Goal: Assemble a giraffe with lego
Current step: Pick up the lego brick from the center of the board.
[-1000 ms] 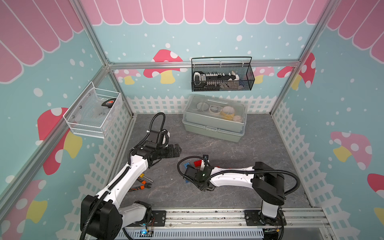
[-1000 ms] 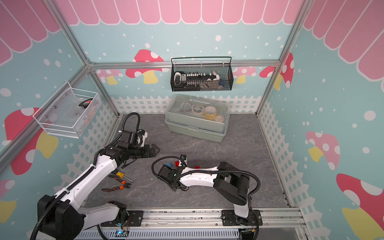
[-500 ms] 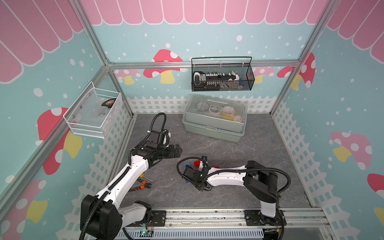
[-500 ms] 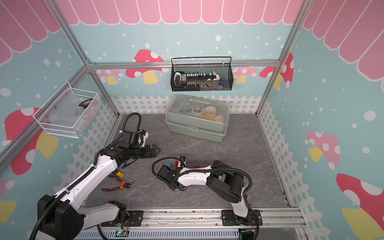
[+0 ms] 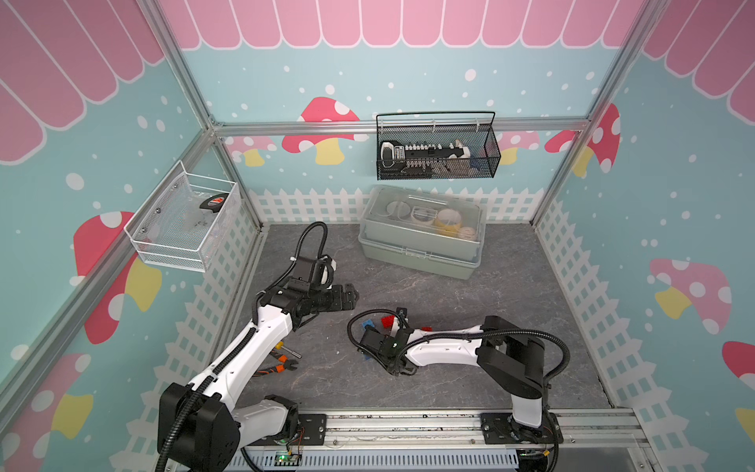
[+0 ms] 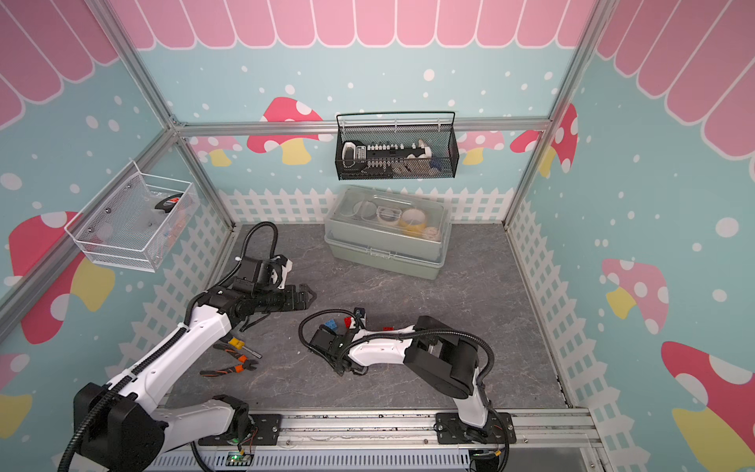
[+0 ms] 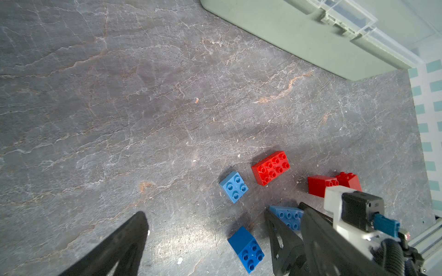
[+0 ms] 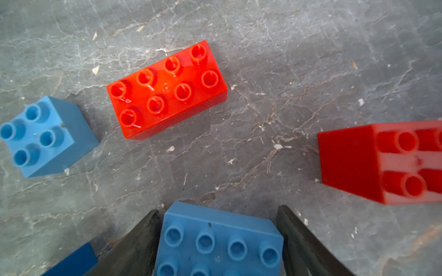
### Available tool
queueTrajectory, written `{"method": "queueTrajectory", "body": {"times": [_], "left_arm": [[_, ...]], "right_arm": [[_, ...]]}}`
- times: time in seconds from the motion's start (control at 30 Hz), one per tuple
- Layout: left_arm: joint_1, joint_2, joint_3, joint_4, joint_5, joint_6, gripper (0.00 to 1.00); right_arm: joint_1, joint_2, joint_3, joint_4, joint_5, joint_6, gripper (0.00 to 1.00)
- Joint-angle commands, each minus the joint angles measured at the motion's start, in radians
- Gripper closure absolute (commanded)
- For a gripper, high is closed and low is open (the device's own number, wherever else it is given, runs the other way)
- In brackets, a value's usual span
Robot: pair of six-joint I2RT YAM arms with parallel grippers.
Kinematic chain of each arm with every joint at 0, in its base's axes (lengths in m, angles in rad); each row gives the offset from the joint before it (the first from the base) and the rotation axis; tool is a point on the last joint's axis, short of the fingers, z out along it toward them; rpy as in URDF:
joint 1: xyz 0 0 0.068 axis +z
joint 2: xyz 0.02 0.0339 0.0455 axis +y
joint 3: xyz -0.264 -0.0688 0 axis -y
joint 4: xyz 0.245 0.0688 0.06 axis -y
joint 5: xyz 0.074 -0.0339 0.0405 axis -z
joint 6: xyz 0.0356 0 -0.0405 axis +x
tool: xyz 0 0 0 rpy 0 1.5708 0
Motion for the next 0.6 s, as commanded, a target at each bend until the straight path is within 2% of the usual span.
{"method": "queueTrajectory", "body": {"times": [0.0, 0.57], "left_arm": [[-0.004, -0.018, -0.005, -0.012, -0.003, -0.016, 0.01], [-0.005, -0.017, -0.005, -0.012, -0.006, -0.016, 0.01]], "right_arm": [[-0.002, 0.011, 0.03, -0.056, 0.034, 0.0, 0.25], [0.003, 0.011, 0.035, -0.066, 0.037, -0.01, 0.23]]}}
